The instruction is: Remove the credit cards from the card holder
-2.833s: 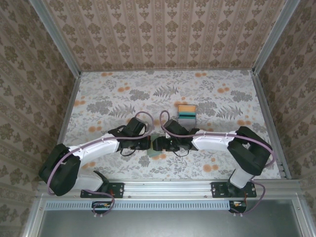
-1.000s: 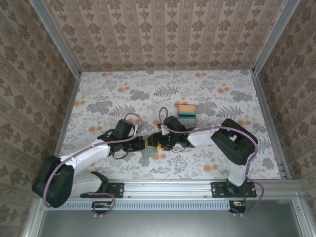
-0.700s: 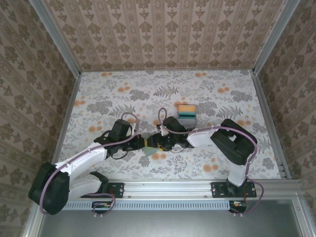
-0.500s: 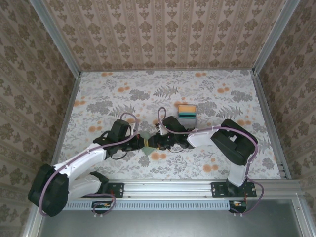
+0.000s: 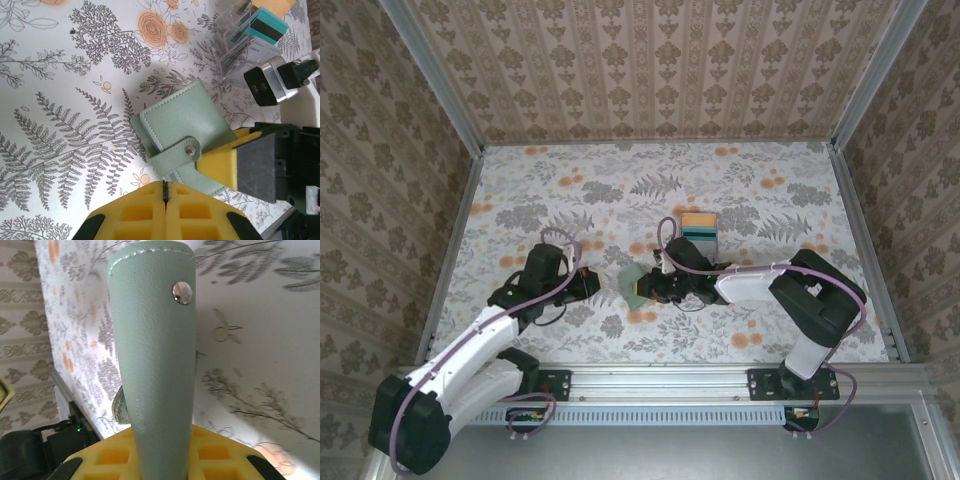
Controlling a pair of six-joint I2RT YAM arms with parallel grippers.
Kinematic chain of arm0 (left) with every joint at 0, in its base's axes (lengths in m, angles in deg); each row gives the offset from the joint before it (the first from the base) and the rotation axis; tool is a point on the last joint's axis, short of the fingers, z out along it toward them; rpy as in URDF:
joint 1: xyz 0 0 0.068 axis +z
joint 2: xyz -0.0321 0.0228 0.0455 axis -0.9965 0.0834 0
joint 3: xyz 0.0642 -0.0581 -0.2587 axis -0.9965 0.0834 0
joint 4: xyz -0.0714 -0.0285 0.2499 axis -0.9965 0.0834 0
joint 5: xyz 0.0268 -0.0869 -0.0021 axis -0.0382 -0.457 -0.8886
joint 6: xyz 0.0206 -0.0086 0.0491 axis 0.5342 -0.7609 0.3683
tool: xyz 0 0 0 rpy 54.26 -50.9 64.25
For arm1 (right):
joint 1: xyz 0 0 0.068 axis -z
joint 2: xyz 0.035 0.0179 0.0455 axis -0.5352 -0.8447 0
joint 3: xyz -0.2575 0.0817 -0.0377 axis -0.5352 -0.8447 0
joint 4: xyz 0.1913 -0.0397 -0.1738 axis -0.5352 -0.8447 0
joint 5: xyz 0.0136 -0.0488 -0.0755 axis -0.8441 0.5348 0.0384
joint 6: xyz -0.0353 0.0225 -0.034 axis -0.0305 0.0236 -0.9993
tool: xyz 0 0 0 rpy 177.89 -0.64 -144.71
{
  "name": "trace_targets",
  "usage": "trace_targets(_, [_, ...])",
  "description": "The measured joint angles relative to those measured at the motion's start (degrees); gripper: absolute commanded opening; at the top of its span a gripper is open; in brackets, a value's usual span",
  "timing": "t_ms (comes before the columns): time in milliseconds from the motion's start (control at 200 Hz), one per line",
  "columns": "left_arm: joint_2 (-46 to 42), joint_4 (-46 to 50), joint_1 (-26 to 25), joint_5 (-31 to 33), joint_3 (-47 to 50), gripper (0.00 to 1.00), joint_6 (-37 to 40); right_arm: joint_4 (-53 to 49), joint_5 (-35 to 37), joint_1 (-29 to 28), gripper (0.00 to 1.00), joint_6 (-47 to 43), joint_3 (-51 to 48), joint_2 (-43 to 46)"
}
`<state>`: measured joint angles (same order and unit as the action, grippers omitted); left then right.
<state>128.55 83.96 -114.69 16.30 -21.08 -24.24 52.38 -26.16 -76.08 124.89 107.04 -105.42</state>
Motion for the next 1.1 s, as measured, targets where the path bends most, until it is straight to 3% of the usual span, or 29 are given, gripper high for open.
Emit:
trace_targets(60, [0.3,0.2,0.0,-0.1,0.2,0.00,-0.4,-0.5,0.6,0.0,0.08,0.0,0.0,0.1])
trace_targets(135, [1.7,0.3,0.0,-0.1,0.2,0.21,-0.6,-1.3,1.1,-0.2,0.05,-0.2,0.0,0.5])
trace_targets(200, [3.1,0.5,0.0,-0.4,0.2,0.32,-1.4,-2.2,2.0,-0.5,0.04,-0.7,0.0,1.0])
trace_targets(295, [5.7,0.5,-0.1,-1.0,-0.3,0.40,-2.5,-3.8,3.3,-1.1,0.00,-1.9,0.2,1.7])
trace_targets(615, [14.4,-4.7,-3.3,-5.1,-3.8,0.42,-7.1,-7.2,5.5,-3.4,0.00,-5.5,3.0,2.9])
trace_targets(700, [16.5,-4.7,-3.9,-5.9,-5.3,0.48,-7.7,-7.9,5.7,-3.7,0.00,-6.4,3.7,3.2])
trace_targets(955, [22.1,-4.0,-5.4,-6.4,-9.6,0.43,-7.9,-10.5,6.7,-4.1,0.00,-7.9,5.5,3.2])
trace_targets(1100, [24.0,-1.7,-6.3,-5.7,-11.6,0.46,-7.6,-12.0,7.2,-4.2,0.00,-8.2,5.7,3.3])
